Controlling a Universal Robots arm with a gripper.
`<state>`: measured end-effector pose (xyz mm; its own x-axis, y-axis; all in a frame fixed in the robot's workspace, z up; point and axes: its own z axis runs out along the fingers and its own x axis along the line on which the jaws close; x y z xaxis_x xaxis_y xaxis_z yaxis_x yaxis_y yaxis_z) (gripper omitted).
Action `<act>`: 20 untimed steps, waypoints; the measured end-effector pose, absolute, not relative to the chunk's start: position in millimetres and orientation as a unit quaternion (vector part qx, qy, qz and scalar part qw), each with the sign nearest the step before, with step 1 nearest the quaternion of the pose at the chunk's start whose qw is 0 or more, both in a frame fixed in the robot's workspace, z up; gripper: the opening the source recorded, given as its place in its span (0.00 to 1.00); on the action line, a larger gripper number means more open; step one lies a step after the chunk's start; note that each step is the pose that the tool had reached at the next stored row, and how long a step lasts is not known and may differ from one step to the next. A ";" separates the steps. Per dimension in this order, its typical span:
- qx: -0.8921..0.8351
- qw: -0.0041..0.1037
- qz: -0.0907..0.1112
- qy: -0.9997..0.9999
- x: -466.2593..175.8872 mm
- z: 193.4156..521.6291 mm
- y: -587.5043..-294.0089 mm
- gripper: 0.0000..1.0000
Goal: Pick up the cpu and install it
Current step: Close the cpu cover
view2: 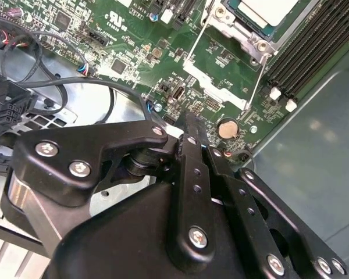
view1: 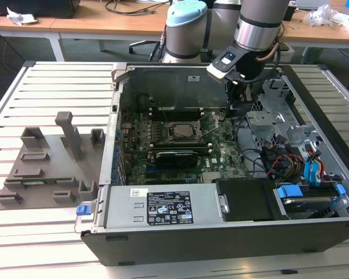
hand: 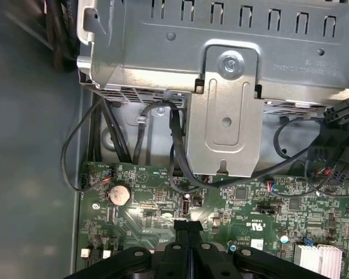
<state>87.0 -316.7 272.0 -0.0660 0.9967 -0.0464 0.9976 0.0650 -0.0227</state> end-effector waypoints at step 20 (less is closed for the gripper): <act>0.683 0.008 -0.023 0.730 70.5 244.0 -306.0 0.11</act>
